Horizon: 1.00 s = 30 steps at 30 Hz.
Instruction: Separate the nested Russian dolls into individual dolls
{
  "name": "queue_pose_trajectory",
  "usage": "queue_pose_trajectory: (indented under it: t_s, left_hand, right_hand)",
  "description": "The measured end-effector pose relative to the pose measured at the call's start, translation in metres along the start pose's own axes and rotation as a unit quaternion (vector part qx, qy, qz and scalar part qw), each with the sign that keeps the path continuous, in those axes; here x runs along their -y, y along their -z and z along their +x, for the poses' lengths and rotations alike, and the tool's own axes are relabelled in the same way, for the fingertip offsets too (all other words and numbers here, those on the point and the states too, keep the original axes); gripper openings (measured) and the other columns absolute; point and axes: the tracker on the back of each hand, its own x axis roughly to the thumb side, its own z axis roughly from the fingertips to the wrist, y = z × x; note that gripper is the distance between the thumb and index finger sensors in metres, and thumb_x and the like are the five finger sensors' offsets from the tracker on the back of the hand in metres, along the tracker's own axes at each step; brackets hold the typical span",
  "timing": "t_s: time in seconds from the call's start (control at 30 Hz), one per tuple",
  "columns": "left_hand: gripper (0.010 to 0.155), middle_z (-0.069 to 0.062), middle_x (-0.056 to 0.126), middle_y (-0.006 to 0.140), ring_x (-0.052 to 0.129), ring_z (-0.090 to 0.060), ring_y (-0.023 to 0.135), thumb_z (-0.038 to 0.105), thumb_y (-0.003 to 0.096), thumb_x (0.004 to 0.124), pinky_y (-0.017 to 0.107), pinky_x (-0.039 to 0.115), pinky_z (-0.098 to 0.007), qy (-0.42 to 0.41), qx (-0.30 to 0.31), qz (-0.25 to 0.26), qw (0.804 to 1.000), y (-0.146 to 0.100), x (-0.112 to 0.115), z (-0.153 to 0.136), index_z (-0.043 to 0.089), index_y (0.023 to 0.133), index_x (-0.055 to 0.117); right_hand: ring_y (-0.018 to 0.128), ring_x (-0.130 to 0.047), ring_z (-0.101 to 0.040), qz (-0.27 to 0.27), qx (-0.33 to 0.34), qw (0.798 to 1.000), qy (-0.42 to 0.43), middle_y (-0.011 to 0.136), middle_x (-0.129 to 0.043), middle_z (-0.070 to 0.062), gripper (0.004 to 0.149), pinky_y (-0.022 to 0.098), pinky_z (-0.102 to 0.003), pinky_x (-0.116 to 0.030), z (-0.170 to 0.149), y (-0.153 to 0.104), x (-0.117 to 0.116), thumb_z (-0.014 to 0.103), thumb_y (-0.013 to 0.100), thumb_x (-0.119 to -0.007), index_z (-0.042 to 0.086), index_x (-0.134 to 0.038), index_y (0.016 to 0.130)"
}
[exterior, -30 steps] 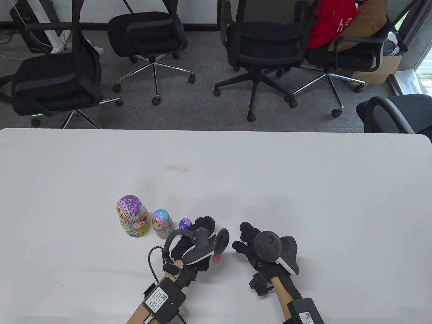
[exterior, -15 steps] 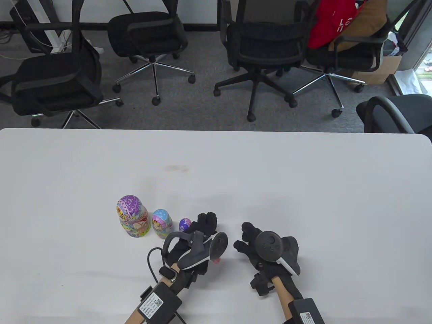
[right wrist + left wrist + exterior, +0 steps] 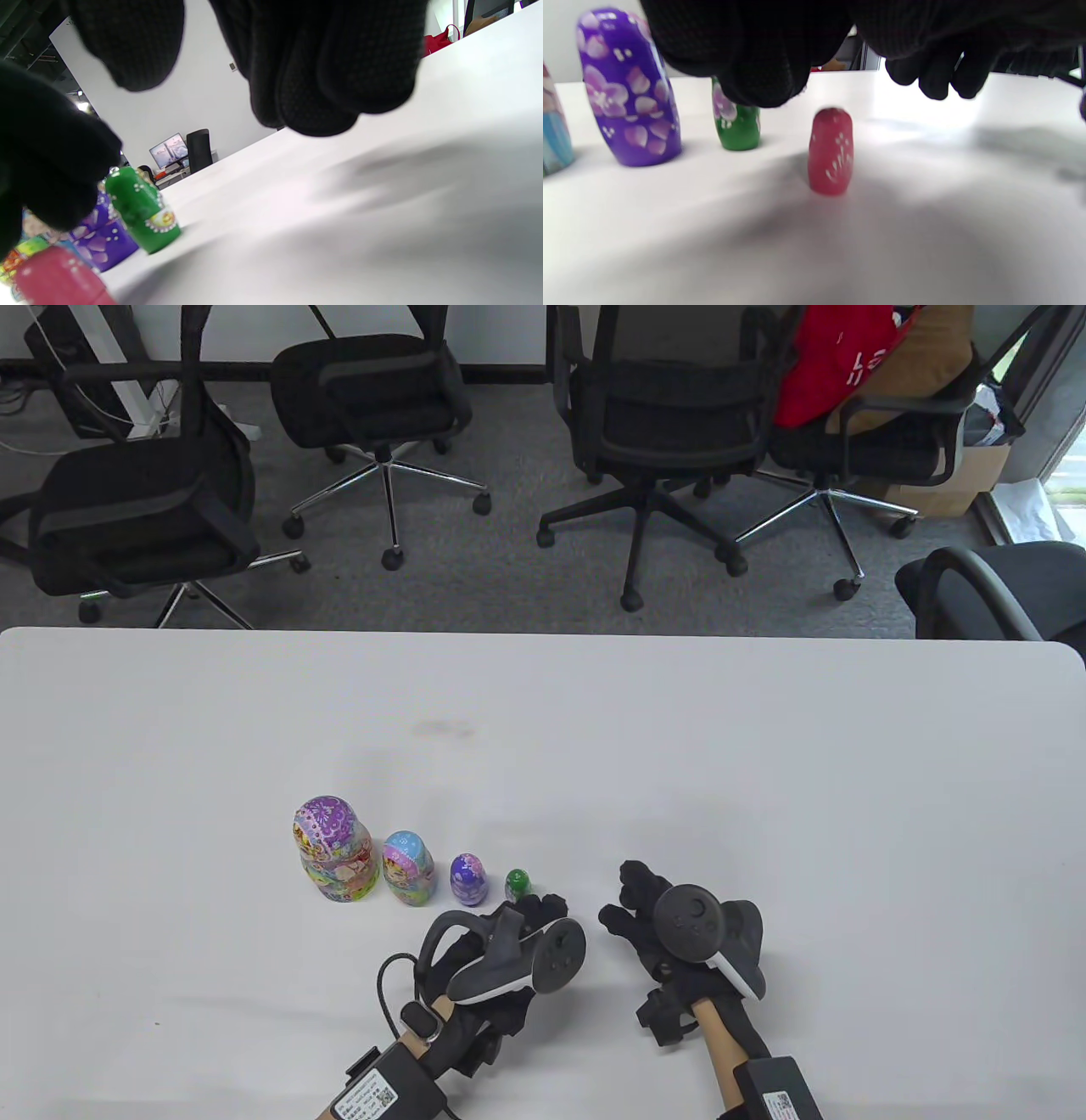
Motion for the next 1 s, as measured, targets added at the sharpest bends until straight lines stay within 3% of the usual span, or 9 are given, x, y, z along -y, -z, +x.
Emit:
queue_pose_trajectory:
  t_s: [0.23, 0.6, 0.83, 1.0]
  left_hand:
    - [0.060, -0.011, 0.089, 0.096, 0.098, -0.021, 0.067, 0.044, 0.0539, 0.073, 0.042, 0.091, -0.030, 0.042, 0.000, -0.040, 0.998, 0.007, 0.020, 0.004, 0.016, 0.107, 0.072]
    - [0.053, -0.009, 0.094, 0.086, 0.100, -0.018, 0.061, 0.039, 0.0540, 0.074, 0.038, 0.092, -0.027, 0.055, 0.007, -0.015, 0.998, 0.009, 0.027, 0.004, 0.015, 0.100, 0.078]
    - [0.053, -0.010, 0.095, 0.084, 0.101, -0.016, 0.058, 0.039, 0.0543, 0.073, 0.036, 0.092, -0.027, -0.025, 0.008, 0.035, 0.999, 0.005, 0.013, -0.008, 0.013, 0.100, 0.079]
    - [0.053, -0.010, 0.096, 0.081, 0.101, -0.016, 0.056, 0.039, 0.0548, 0.072, 0.034, 0.092, -0.026, -0.101, 0.007, 0.059, 0.993, 0.003, 0.003, -0.021, 0.011, 0.099, 0.080]
  right_hand:
    - [0.060, -0.093, -0.031, 0.005, 0.009, 1.000, -0.004, 0.082, -0.089, -0.016, 0.069, 0.043, -0.037, -0.086, 0.004, 0.000, -0.002, 0.044, 0.044, -0.080, 0.004, -0.067, 0.099]
    - [0.060, -0.093, -0.032, 0.009, 0.012, 1.000, -0.006, 0.082, -0.089, -0.016, 0.069, 0.043, -0.037, -0.086, 0.007, -0.001, -0.003, 0.043, 0.044, -0.080, 0.004, -0.067, 0.099]
    - [0.063, -0.092, -0.032, 0.035, 0.046, 0.998, -0.009, 0.085, -0.087, -0.015, 0.063, 0.044, -0.037, -0.086, 0.020, -0.003, -0.009, 0.039, 0.044, -0.082, 0.009, -0.070, 0.098]
    - [0.066, -0.090, -0.033, 0.065, 0.080, 0.994, -0.031, 0.088, -0.085, -0.016, 0.066, 0.046, -0.038, -0.085, 0.034, -0.005, -0.017, 0.040, 0.043, -0.083, 0.009, -0.068, 0.099]
